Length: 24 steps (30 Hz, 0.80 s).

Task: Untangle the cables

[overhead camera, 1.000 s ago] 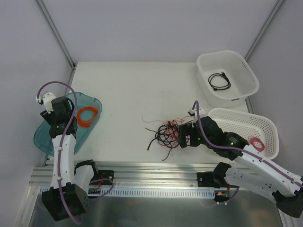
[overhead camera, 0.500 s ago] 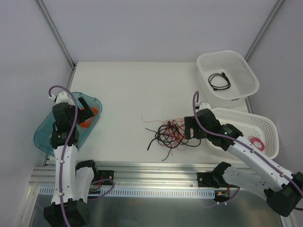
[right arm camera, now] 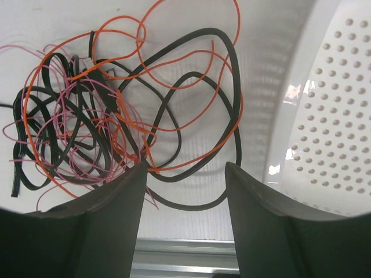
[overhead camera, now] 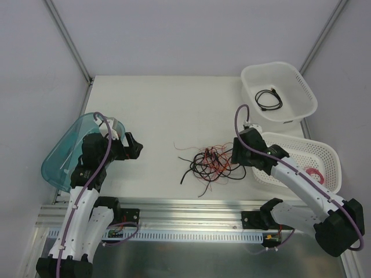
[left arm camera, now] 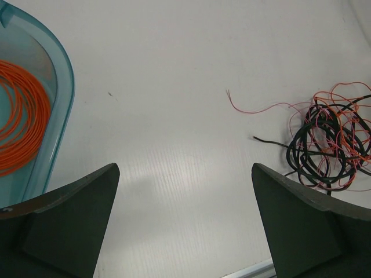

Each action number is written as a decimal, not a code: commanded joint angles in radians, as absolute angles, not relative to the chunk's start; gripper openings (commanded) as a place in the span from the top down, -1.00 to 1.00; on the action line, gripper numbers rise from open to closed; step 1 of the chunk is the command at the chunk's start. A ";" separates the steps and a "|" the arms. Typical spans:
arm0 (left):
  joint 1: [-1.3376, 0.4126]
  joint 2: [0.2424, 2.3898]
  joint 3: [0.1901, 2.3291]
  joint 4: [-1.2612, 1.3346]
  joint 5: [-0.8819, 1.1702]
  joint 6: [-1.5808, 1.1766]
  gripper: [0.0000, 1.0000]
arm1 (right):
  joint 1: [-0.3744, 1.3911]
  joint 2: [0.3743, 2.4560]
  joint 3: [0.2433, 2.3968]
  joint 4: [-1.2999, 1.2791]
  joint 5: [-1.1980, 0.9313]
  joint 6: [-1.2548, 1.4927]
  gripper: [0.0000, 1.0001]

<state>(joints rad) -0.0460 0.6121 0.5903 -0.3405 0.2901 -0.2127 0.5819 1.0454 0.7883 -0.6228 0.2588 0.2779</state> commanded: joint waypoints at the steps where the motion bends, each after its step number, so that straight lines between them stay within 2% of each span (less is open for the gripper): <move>1: -0.051 0.617 0.591 -0.307 0.324 -0.189 -0.98 | 0.575 1.028 0.756 -0.623 0.322 0.416 -0.19; 7: -0.052 0.609 0.588 -0.307 0.325 -0.193 -0.98 | 0.577 1.052 0.719 -0.578 0.334 0.570 -0.14; 15: -0.052 0.614 0.588 -0.307 0.324 -0.189 -0.98 | 0.578 1.117 0.716 -0.503 0.316 0.620 -0.08; 18: -0.052 0.614 0.588 -0.307 0.327 -0.189 -0.98 | 0.578 1.131 0.719 -0.500 0.314 0.623 0.03; 24: -0.052 0.615 0.588 -0.307 0.328 -0.189 -0.98 | 0.583 1.143 0.724 -0.497 0.305 0.607 0.49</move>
